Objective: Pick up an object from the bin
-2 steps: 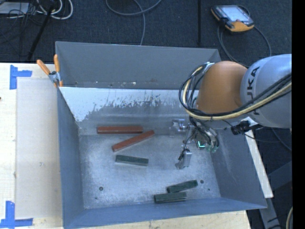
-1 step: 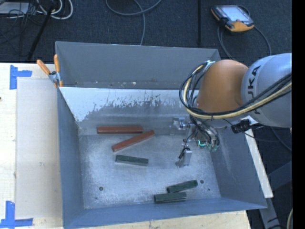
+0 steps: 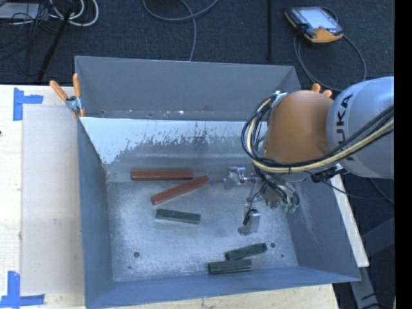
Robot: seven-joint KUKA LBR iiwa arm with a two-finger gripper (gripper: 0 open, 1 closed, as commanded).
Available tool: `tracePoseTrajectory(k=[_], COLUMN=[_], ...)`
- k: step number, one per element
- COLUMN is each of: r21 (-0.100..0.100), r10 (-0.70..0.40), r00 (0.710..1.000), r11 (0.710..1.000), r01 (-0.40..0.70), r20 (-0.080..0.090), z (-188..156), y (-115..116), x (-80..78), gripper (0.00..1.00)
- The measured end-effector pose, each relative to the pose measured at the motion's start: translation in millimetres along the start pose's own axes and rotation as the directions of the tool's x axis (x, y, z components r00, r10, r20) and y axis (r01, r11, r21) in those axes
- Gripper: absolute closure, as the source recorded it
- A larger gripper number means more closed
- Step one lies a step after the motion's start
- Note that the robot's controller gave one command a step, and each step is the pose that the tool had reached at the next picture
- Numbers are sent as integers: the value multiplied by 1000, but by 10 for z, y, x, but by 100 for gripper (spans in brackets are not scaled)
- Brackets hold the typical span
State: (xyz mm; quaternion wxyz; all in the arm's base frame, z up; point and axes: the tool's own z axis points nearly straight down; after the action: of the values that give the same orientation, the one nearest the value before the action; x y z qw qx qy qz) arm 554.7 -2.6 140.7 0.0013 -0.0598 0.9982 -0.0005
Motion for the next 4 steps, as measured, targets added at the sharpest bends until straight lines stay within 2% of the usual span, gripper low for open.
tracePoseTrajectory(k=[1, 2, 3, 4], r21=[-3, -3, -4, -3], r10=[-206, -133, -356, -511], r00=[979, 991, 935, 859], r11=[979, 991, 935, 859], r01=[206, 133, 356, 511], r20=[-3, -5, -4, -2], z=[130, 249, 346, 503], y=[132, 91, 42, 47], x=[375, 547, 595, 690], gripper=[0, 0, 0, 0])
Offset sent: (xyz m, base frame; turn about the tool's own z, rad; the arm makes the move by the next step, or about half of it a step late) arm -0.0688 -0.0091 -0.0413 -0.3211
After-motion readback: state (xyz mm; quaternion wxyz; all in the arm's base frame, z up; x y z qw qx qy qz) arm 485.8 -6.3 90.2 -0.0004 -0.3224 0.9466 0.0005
